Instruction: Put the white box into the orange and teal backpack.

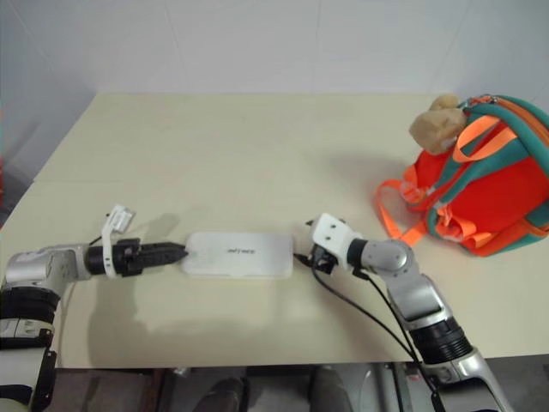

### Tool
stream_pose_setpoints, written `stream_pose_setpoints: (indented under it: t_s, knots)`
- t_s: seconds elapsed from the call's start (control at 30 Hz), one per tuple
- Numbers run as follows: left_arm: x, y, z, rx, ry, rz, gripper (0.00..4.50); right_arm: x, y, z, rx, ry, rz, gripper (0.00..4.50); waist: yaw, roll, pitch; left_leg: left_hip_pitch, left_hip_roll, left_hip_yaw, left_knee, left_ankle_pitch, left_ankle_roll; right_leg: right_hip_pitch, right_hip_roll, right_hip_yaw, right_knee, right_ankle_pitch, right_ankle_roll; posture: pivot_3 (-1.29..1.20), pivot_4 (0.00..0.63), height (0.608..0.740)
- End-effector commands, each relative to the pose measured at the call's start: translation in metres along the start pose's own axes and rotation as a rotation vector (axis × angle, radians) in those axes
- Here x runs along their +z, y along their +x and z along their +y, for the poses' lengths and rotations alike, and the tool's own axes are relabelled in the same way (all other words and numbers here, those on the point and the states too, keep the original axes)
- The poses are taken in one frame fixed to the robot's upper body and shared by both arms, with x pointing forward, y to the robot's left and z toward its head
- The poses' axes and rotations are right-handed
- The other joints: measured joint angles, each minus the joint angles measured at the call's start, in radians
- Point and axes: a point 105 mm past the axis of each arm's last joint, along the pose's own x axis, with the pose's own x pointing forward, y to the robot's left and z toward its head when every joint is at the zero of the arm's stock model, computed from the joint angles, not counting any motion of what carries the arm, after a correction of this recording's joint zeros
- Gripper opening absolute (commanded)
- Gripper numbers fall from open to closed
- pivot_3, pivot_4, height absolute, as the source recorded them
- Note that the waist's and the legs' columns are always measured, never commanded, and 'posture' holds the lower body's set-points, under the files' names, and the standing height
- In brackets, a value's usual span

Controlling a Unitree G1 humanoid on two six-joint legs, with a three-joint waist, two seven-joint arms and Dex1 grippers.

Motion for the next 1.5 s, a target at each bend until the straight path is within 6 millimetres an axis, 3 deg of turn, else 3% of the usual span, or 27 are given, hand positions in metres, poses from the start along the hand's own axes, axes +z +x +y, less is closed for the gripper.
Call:
stream_pose_setpoints:
  t_s: [0.03,0.33,0.67,0.87,1.33,1.5]
  knots:
    - [-0.007,0.003,-0.006,-0.056,-0.101,0.024,4.47,0.012,-0.005,-0.003,-0.016,-0.035,-0.038,4.50,0.000,0.000,0.000,0.000,0.000,0.000,0.000,0.000,0.000,0.000,0.000,0.000,0.000,0.000,0.000,0.00,0.150,0.740]
    - [-0.013,0.009,-0.012,-0.106,-0.230,0.035,4.47,0.013,-0.004,-0.004,-0.020,-0.034,-0.042,4.50,0.000,0.000,0.000,0.000,0.000,0.000,0.000,0.000,-0.001,0.000,0.000,0.000,-0.001,0.000,0.000,0.00,0.150,0.740]
    - [-0.012,0.021,-0.009,-0.119,-0.238,-0.005,4.47,0.015,-0.004,-0.004,-0.017,-0.036,-0.049,4.50,0.003,0.000,0.000,0.000,0.000,0.000,0.001,0.000,-0.001,0.000,0.000,0.000,-0.001,0.000,0.000,0.00,0.150,0.740]
    - [-0.001,0.029,-0.008,-0.143,-0.178,-0.114,4.47,0.016,-0.004,-0.003,-0.019,-0.036,-0.052,4.50,0.007,0.000,0.000,0.000,0.000,-0.001,0.002,0.000,-0.001,0.000,0.000,0.000,-0.001,0.000,0.000,0.00,0.150,0.740]
    - [-0.014,0.042,-0.003,-0.136,-0.149,0.021,4.47,0.016,-0.004,-0.004,-0.018,-0.036,-0.054,4.50,0.022,0.000,0.000,0.001,0.000,-0.001,0.002,0.001,-0.001,0.001,0.000,0.000,-0.001,0.001,-0.001,0.00,0.150,0.740]
    - [-0.004,0.046,-0.001,-0.138,-0.142,0.001,4.47,0.016,-0.005,-0.005,-0.024,-0.037,-0.053,4.50,0.028,0.000,0.000,0.001,0.000,-0.001,0.002,0.001,-0.001,0.001,0.000,0.000,-0.001,0.001,-0.001,0.00,0.150,0.740]
